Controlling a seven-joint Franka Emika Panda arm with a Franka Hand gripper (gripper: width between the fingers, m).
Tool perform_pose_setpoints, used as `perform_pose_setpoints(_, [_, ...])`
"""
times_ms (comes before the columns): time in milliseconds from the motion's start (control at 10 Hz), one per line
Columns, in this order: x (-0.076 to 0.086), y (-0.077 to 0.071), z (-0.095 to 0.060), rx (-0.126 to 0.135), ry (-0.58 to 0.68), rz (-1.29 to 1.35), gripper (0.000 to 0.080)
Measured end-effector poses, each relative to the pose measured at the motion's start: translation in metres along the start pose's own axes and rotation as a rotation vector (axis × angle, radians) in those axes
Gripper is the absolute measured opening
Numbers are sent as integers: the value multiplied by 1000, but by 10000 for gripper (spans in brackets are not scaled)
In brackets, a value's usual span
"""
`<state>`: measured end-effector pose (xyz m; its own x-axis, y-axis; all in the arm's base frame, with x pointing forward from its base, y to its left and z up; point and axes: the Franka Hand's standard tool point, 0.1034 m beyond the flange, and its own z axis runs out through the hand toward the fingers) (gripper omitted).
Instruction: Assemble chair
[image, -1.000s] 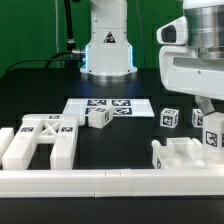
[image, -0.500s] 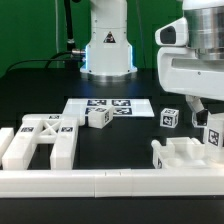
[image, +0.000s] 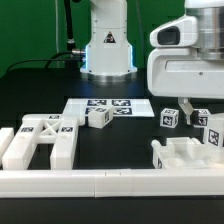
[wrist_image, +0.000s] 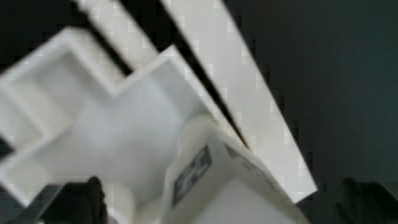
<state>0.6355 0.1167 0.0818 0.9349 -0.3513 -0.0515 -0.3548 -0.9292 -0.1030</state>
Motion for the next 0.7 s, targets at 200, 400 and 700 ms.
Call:
perform_pose_setpoints(200, [3,0,-2,-42,-4,-248,649])
perform_pose_setpoints(400, [1,-4,-1,-62,2,-422,649])
perform_pose_setpoints(700, [0,-4,0,-63,-1,-496,602])
